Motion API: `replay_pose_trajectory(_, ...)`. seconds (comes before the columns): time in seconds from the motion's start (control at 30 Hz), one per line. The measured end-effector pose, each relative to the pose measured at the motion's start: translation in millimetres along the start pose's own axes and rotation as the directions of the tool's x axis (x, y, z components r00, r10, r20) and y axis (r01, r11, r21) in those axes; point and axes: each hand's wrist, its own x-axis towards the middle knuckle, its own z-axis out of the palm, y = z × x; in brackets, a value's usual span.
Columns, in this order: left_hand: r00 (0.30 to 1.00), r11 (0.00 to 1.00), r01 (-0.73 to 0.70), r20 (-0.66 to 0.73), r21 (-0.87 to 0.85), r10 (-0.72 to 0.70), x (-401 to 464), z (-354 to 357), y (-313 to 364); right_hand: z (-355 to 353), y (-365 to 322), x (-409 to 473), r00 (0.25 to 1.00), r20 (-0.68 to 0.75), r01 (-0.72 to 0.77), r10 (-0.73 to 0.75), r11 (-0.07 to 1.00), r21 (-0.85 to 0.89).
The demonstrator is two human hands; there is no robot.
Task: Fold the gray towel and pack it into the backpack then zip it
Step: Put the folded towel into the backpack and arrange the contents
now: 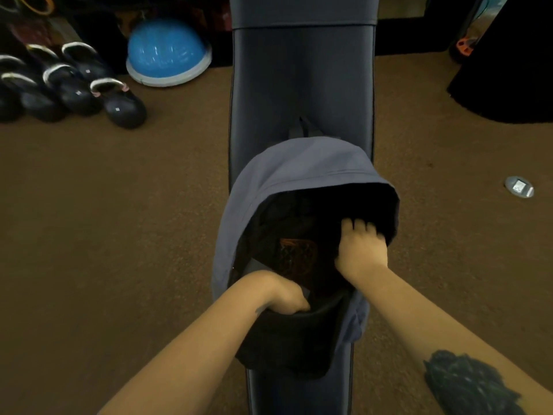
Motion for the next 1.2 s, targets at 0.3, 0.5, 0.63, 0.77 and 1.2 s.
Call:
replay_pose_trajectory(0.3, 0.998, 0.984, 0.068, -0.003, -0.162, -0.069, -10.6, 4.5, 5.3, 17.1, -48.6, 4.8, 0.944, -0.020, 0.330, -0.331, 0.935, 0.130)
replay_pose_trajectory(0.5, 0.994, 0.993, 0.104, -0.013, -0.056, -0.105, -29.8, 16.0, 0.9, 50.8, -73.8, 16.8, 0.754, 0.621, 0.235, -0.216, 0.971, 0.052)
replay_pose_trajectory(0.63, 0.988, 0.990, 0.139, -0.065, -0.001, -0.139, -36.8, 27.9, -4.3, 56.5, -83.4, 26.9, 0.747, 0.631, 0.207, -0.211, 0.975, 0.081)
replay_pose_trajectory(0.77, 0.981, 0.986, 0.159, -0.121, 0.057, -0.151, -40.4, 36.5, -12.4, 70.3, -92.4, 33.1, 0.841, 0.524, 0.095, -0.133, 0.990, 0.100)
replay_pose_trajectory(1.2, 0.989, 0.943, 0.127, -0.108, 0.309, -0.097, -34.4, 34.4, -21.4, 95.6, -95.3, 13.9, 0.850, 0.463, 0.262, -0.250, 0.964, 0.039)
